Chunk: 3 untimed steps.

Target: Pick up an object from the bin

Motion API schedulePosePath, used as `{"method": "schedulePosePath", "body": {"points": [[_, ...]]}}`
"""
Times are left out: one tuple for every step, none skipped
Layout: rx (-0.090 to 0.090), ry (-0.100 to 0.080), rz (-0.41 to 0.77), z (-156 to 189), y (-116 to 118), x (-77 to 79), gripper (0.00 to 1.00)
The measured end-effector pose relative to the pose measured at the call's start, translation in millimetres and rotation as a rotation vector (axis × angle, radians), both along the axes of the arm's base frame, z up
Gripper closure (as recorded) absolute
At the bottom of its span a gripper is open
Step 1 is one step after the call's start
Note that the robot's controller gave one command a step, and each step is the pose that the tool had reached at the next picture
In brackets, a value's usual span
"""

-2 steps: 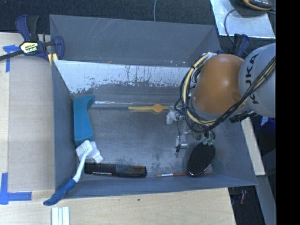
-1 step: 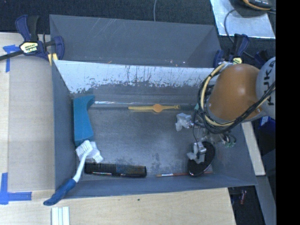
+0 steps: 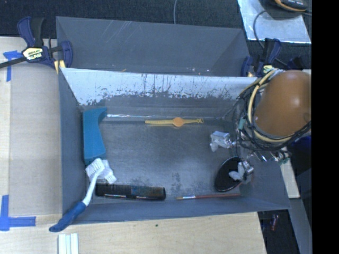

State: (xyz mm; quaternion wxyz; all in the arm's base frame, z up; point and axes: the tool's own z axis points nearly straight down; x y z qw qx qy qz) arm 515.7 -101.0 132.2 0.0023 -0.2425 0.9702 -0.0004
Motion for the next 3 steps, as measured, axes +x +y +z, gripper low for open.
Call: {"method": "schedulePosePath", "body": {"points": [[-0.002,0.002,0.342,-28,-42,-11.2,0.0],[0.012,-0.005,0.617,-51,-38,3.8,0.0],[0.01,-0.021,0.909,-57,-31,-4.5,1.0]]}}
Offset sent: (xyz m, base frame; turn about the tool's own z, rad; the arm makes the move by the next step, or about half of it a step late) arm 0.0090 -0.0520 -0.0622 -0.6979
